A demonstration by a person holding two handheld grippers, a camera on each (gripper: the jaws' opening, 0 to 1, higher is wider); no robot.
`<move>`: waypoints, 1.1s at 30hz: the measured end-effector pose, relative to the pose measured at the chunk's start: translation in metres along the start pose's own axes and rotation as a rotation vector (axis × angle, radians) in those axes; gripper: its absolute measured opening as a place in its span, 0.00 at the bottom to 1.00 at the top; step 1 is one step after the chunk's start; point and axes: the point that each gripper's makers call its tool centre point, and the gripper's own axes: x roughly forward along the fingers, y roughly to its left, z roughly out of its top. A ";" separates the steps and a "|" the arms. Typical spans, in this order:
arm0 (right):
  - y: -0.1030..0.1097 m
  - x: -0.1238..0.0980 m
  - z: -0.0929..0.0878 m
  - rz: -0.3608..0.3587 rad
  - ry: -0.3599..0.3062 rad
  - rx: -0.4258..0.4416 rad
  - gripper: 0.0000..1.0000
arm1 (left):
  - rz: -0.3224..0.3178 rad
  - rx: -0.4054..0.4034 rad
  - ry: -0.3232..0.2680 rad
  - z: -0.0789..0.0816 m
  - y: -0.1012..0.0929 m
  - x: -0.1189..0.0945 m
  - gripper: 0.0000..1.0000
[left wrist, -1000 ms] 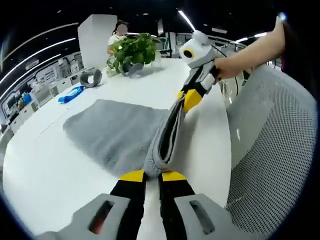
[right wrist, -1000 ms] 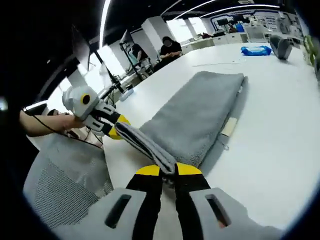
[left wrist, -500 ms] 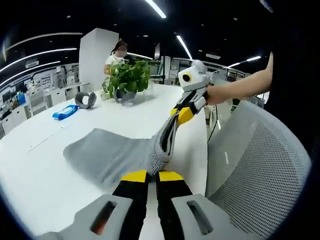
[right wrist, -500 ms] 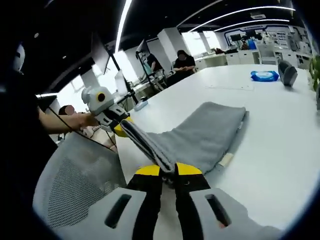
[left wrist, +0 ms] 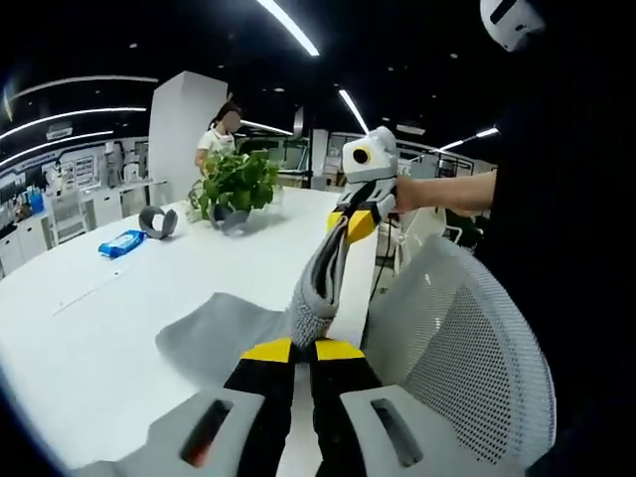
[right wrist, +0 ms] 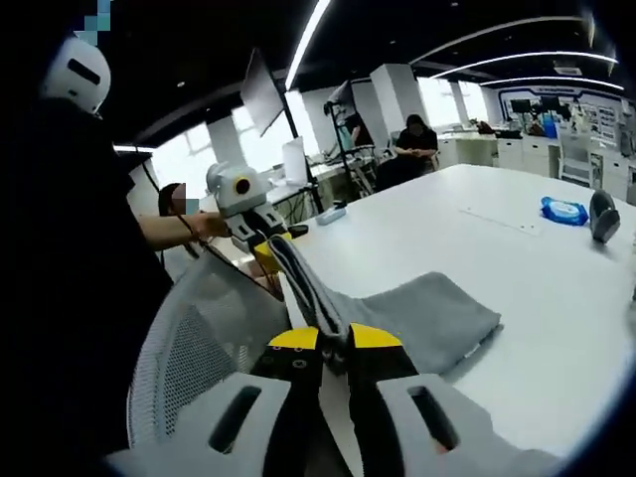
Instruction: Fold the towel on the table until its edges align and the towel forms a compact rectangular stack.
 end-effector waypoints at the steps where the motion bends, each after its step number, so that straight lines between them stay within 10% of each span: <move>1: 0.003 -0.001 0.000 0.005 0.002 -0.004 0.07 | -0.002 -0.003 -0.002 0.001 -0.003 -0.002 0.05; 15: 0.012 -0.010 -0.001 0.064 0.011 0.101 0.07 | -0.044 -0.133 -0.013 0.010 -0.028 -0.006 0.05; 33: -0.078 0.032 -0.007 0.198 0.077 0.556 0.07 | -0.017 -0.555 -0.065 -0.022 0.062 0.027 0.05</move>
